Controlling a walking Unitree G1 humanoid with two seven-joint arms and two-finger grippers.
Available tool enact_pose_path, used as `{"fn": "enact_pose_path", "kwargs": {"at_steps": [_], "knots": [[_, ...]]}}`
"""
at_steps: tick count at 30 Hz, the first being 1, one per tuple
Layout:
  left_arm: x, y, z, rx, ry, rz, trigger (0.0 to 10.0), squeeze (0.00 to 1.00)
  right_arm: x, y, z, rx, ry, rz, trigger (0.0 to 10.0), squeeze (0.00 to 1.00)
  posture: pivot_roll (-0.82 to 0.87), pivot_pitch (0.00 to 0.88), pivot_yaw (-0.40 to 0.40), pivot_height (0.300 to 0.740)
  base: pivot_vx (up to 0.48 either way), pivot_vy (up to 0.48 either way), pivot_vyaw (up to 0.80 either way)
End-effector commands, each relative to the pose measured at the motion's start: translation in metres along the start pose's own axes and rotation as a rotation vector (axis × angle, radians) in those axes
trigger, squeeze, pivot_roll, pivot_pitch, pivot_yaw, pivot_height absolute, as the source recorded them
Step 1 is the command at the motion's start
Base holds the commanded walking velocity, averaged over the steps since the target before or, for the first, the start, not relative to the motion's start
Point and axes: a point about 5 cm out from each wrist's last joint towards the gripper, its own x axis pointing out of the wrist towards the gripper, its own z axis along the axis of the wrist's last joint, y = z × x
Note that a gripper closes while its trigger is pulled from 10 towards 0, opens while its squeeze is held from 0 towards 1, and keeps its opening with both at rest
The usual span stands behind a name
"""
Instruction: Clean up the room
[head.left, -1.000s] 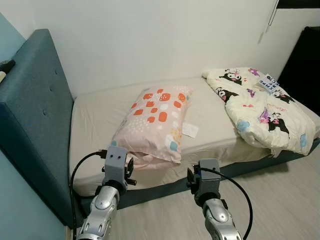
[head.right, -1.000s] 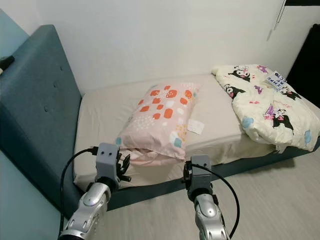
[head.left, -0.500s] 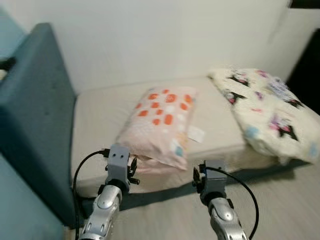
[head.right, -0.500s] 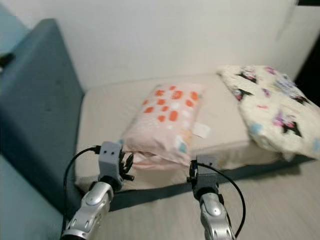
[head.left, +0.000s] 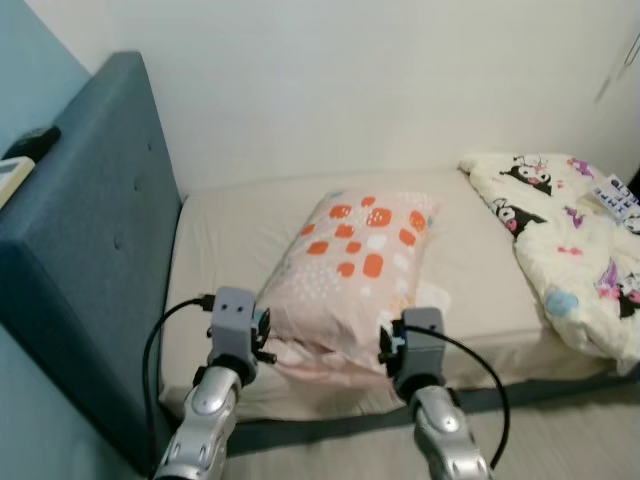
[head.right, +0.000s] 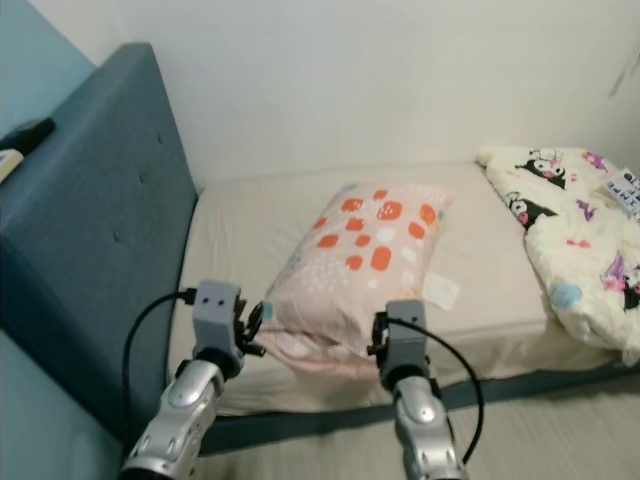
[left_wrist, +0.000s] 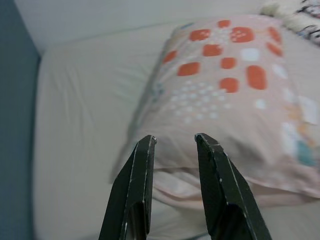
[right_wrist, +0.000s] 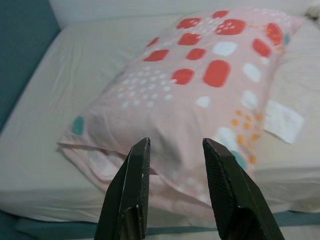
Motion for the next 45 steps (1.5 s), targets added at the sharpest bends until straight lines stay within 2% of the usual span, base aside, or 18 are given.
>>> {"fn": "enact_pose_path", "kwargs": {"at_steps": [1,38,45], "knots": [[-0.0008,-0.0021,-0.0039,-0.011,0.017,-0.005,10.0,0.0,-0.0024,-0.0086,-0.0053,-0.007,0.024,-0.023,10.0,0.0,-0.01,0.054,-0.019,0.738,0.3,0.0,0.0],[0.0036,-0.0014,0.0004,-0.012,-0.002,-0.008,10.0,0.0,-0.0001,-0.0084,-0.0036,-0.004,0.014,-0.021,10.0,0.0,-0.01,0.034,-0.012,0.738,0.293,0.0,0.0],[0.0033,0.0001,-0.0001,-0.002,-0.005,0.005,10.0,0.0,0.0,-0.0076,-0.0029,-0.001,0.01,-0.015,10.0,0.0,-0.01,0.035,-0.012,0.738,0.0,0.0,0.0]]}}
